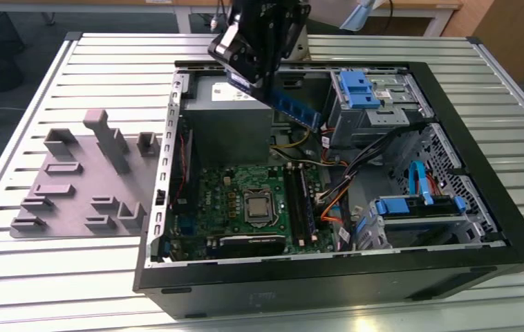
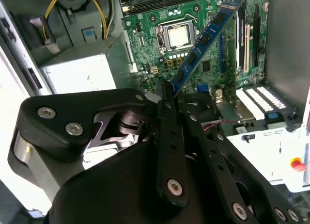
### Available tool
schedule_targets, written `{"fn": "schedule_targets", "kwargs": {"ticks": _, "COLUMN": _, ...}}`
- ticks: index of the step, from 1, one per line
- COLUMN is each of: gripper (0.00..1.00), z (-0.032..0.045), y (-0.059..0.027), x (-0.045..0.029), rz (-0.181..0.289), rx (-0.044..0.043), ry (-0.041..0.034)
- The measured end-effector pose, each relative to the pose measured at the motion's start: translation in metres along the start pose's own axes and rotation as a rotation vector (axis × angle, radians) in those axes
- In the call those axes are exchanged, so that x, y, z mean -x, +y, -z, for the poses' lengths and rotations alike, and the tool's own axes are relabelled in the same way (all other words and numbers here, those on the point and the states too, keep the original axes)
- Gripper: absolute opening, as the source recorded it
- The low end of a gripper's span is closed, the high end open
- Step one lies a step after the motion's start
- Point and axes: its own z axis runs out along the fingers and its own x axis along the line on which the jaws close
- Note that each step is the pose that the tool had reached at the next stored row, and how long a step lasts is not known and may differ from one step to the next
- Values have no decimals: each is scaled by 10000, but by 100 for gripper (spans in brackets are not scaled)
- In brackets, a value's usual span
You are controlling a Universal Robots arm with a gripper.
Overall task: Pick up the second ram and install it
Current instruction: 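Insert the second ram into the second slot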
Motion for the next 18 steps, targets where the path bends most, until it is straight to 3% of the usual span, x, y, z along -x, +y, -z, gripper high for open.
{"fn": "schedule_targets", "kwargs": {"ticks": 7, "gripper": 14, "z": -6, "y": 0, "x": 0, "rz": -1078, "rx": -12, "ry": 8}}
{"fn": "schedule_targets", "kwargs": {"ticks": 18, "gripper": 14, "z": -7, "y": 0, "x": 0, "rz": -1147, "rx": -13, "ry": 8}}
